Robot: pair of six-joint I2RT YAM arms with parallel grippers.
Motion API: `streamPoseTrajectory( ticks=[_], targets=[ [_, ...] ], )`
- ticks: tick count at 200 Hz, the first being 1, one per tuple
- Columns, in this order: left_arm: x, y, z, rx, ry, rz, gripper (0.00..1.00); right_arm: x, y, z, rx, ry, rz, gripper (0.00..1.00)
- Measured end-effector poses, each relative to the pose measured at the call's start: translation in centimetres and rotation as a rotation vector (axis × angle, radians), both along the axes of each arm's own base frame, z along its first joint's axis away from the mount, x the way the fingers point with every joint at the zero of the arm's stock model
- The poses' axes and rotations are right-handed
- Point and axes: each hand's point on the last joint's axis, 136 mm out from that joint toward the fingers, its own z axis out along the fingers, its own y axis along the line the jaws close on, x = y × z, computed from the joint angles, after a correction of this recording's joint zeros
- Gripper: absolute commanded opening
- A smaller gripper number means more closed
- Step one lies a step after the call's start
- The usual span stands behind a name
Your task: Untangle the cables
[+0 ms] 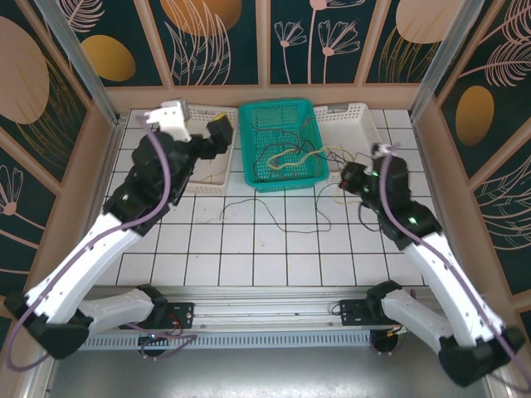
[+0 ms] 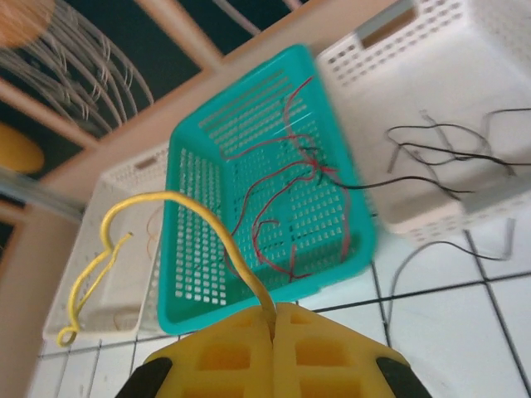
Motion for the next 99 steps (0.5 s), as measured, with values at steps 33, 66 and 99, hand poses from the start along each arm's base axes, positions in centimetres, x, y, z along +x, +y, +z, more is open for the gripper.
streamPoseTrajectory(
  ticks=[33,66,99],
  targets=[
    [-3.4,4.7,-3.0,0.024,0.023,0.107,0.98,3.6,6.6,0.2,-0.117,0.004,0.089,0.00],
    [-6.1,9.0,-6.1,0.029,0.024,0.218,0.99,8.8,12.5,0.8,-0.217,-0.013,0.122,0.00],
    [-8.1,12.2,-8.3,0.010,0.009,0.315,0.98,13.1,19.1,-0.2,-0.288,-0.013,0.184,0.00]
  ],
)
